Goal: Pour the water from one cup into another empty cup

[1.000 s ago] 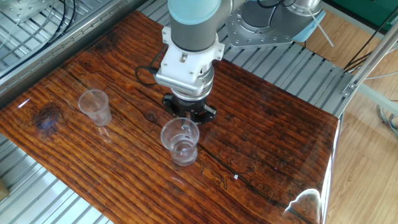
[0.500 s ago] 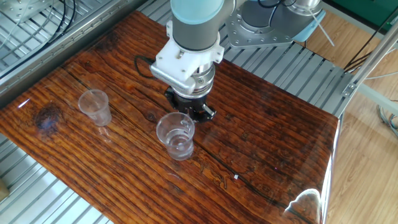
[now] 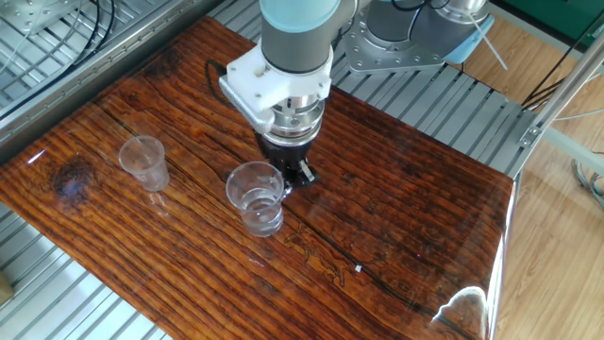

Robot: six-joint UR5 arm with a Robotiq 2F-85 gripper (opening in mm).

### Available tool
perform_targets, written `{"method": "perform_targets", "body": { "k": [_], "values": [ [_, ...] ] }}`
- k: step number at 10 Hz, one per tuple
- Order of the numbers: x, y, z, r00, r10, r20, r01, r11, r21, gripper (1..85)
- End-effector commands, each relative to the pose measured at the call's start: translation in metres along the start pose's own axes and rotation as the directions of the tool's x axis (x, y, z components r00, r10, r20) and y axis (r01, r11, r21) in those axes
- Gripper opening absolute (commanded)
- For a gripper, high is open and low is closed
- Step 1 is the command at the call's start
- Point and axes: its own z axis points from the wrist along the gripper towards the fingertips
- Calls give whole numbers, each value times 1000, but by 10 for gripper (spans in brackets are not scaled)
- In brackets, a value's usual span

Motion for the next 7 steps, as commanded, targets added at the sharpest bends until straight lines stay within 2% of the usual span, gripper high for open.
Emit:
{"method": "perform_targets", "body": {
  "k": [1, 3, 4, 7],
  "values": [
    [14, 16, -4, 988, 143, -53, -146, 988, -51, 17],
    [20, 10, -3, 980, 188, -65, -190, 982, -18, 17],
    [27, 8, -5, 974, 211, -85, -211, 977, 6, 17],
    [36, 7, -6, 965, 233, -121, -232, 973, 21, 17]
  ]
}}
